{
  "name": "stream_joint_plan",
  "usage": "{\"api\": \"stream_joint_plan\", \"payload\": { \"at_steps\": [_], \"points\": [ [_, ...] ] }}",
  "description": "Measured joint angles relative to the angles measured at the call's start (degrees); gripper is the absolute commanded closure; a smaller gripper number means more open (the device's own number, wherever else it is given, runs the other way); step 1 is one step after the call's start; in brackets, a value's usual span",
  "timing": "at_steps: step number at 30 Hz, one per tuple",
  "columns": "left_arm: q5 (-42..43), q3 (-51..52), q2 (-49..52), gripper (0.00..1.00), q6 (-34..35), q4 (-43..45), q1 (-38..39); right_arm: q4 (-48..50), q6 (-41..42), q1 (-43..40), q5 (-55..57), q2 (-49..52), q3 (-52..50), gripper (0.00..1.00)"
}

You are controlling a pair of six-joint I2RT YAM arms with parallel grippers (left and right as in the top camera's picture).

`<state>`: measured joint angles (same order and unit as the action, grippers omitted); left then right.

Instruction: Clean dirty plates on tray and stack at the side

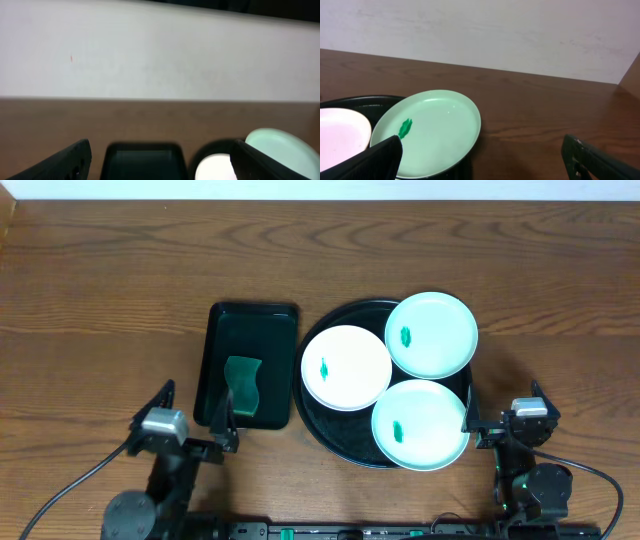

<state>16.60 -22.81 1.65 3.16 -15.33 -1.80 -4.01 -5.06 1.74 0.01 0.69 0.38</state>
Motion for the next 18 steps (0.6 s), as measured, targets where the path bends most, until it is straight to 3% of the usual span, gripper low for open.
{"api": "stream_joint_plan", "payload": {
  "at_steps": [10, 18],
  "points": [
    [0.02, -13.33, 1.64, 0.11, 0.0, 1.81, 0.0, 0.0, 0.0, 0.0, 0.0, 0.0, 0.0, 0.01],
    [0.02, -15.28, 1.64, 0.11, 0.0, 4.55, 0.0, 0.02, 0.0, 0.0, 0.0, 0.0, 0.0, 0.01]
  ]
}}
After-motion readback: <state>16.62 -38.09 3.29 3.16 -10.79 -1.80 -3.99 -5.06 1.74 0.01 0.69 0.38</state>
